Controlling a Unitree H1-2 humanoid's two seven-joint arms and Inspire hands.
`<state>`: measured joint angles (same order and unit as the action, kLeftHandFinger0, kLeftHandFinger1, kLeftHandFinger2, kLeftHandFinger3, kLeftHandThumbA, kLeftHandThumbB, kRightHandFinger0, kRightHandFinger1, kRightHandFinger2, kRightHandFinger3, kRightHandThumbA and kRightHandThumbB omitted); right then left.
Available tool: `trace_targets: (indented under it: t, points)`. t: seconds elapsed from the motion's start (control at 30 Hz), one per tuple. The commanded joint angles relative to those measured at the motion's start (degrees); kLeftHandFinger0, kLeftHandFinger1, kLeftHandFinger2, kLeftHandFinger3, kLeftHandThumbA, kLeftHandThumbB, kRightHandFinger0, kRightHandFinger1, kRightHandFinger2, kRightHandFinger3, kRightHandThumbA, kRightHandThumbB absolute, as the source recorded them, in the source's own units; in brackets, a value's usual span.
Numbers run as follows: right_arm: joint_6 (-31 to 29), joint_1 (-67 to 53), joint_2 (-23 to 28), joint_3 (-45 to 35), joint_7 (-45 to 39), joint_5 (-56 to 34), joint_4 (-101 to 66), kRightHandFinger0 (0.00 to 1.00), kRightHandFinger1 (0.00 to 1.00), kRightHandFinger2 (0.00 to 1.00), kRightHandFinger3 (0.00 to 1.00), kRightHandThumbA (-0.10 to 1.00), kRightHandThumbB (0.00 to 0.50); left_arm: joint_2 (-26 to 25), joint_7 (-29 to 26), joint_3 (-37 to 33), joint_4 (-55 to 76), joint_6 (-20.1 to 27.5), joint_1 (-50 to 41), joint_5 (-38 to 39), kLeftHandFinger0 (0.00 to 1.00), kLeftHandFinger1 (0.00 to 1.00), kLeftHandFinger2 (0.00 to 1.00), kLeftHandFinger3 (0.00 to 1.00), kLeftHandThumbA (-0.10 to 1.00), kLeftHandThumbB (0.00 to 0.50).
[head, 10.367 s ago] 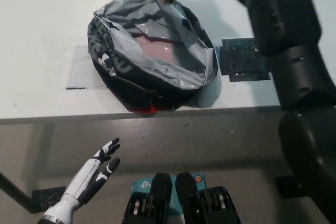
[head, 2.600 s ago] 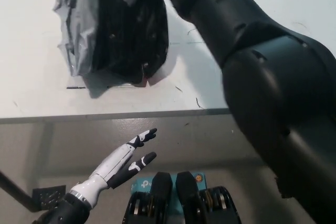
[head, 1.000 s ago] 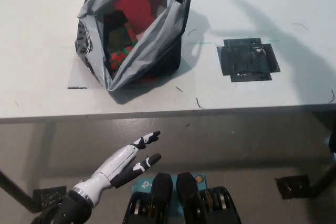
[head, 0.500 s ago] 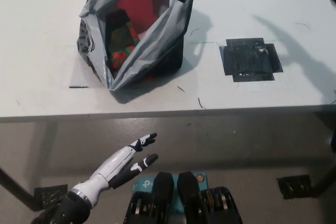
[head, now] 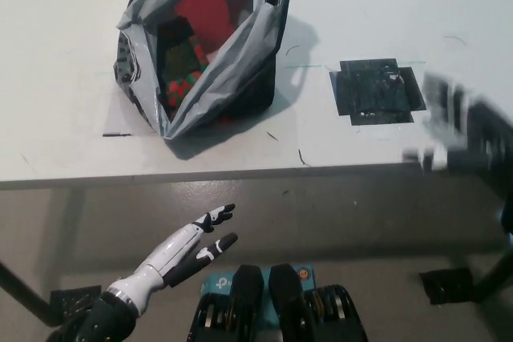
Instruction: The robot uses its right hand to pick up a bag of coffee beans and puts it in the black plastic bag, then the robot grabs the top of the bag and lifts it.
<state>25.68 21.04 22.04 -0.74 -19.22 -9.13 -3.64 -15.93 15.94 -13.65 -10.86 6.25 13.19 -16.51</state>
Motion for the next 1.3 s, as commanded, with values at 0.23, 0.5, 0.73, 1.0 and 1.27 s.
trace_targets:
  t: [0.23,0.5,0.73,1.0,1.27]
  points:
    - [-27.7,-22.1,-14.4,-4.4,5.7,-2.4,-25.6,1.00,1.00,1.00,1.00,1.00,0.284,0.9,-5.1,7.5,0.8,5.2,0.6,5.6,1.00,1.00,1.00,1.00,1.00,0.209]
    - [-37.9,-25.1,-17.5,-2.8,6.9,4.1,-5.1,1.00,1.00,1.00,1.00,0.98,0.169,1.7,-4.7,8.0,3.0,5.4,-7.0,5.8,1.00,1.00,1.00,1.00,1.00,0.217]
    - [-39.6,-28.0,-18.3,-2.4,7.0,5.1,0.0,1.00,1.00,1.00,1.00,0.99,0.190,2.2,-4.2,8.6,4.9,4.7,-11.2,5.4,1.00,1.00,1.00,1.00,1.00,0.213]
    - [-38.7,-27.0,-18.8,-2.0,7.7,6.3,1.5,1.00,1.00,1.00,1.00,1.00,0.230,2.1,-4.0,9.0,5.5,4.9,-11.9,5.0,1.00,1.00,1.00,1.00,1.00,0.195]
    - [-40.6,-27.0,-18.6,-1.0,7.2,6.3,2.3,1.00,1.00,1.00,1.00,0.92,0.177,1.6,-4.0,8.8,5.5,5.3,-12.3,3.2,1.00,1.00,1.00,1.00,1.00,0.196]
